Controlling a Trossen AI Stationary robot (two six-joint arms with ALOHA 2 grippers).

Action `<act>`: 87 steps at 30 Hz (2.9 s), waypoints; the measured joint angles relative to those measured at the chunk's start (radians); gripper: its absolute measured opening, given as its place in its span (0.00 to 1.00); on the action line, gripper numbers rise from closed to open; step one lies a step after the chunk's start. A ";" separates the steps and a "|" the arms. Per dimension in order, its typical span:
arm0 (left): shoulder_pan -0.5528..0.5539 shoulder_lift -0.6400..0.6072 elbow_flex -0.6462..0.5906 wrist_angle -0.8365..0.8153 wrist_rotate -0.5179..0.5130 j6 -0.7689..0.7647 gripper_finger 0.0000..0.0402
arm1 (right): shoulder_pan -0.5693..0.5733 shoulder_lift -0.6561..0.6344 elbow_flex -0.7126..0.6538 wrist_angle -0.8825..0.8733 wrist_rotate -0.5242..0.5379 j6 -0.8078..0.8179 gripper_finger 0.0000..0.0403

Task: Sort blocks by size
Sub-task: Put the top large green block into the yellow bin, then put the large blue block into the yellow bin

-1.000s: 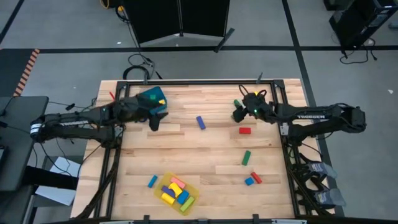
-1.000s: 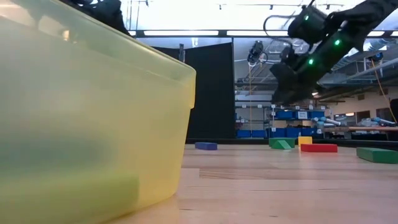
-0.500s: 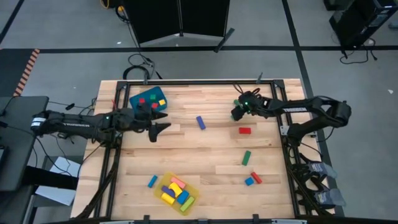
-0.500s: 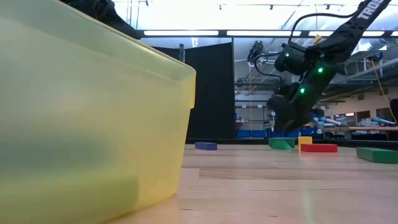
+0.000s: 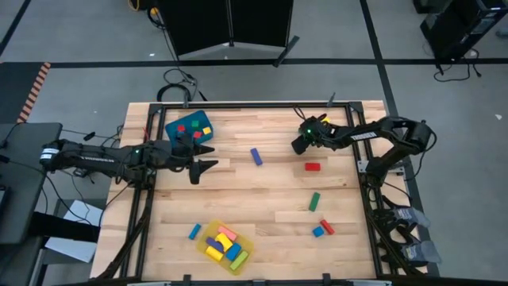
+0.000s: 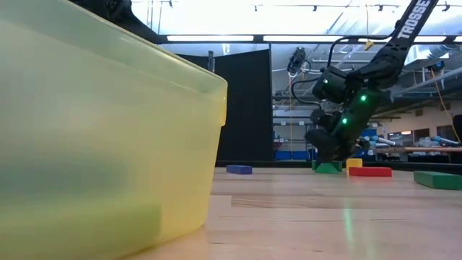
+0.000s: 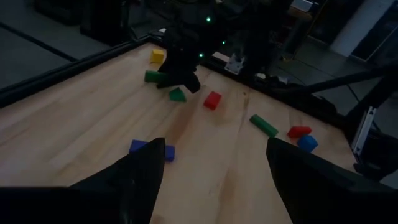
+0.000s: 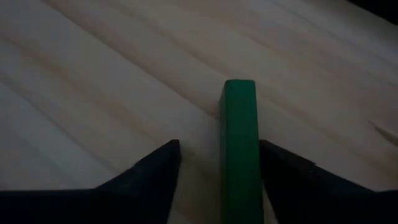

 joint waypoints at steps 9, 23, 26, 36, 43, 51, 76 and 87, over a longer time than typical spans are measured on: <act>0.000 0.000 0.000 -0.011 0.000 0.001 0.72 | 0.001 -0.032 -0.002 0.034 0.005 -0.018 0.17; 0.000 0.001 0.000 -0.044 -0.040 -0.028 0.72 | 0.382 -0.086 0.004 0.614 -0.205 0.035 0.17; 0.000 0.001 0.000 -0.057 -0.055 -0.037 0.72 | 0.519 -0.027 0.048 0.667 -0.204 0.051 0.17; 0.000 0.002 0.000 -0.060 -0.060 -0.066 0.72 | 0.823 0.239 0.346 0.667 -0.362 -0.126 0.17; 0.000 0.002 0.000 -0.061 -0.060 -0.073 0.72 | 0.855 0.419 0.528 0.654 -0.584 -0.120 0.17; 0.000 0.002 0.000 -0.061 -0.028 -0.092 0.72 | 0.888 0.573 0.730 0.624 -0.716 -0.057 0.21; -0.716 0.045 0.102 -0.510 -0.260 -0.456 0.52 | 0.833 0.235 0.428 0.586 -0.288 -0.134 0.67; -0.978 0.417 0.289 -0.835 -0.014 -0.938 0.46 | 0.809 -0.036 0.202 0.579 0.032 -0.180 0.65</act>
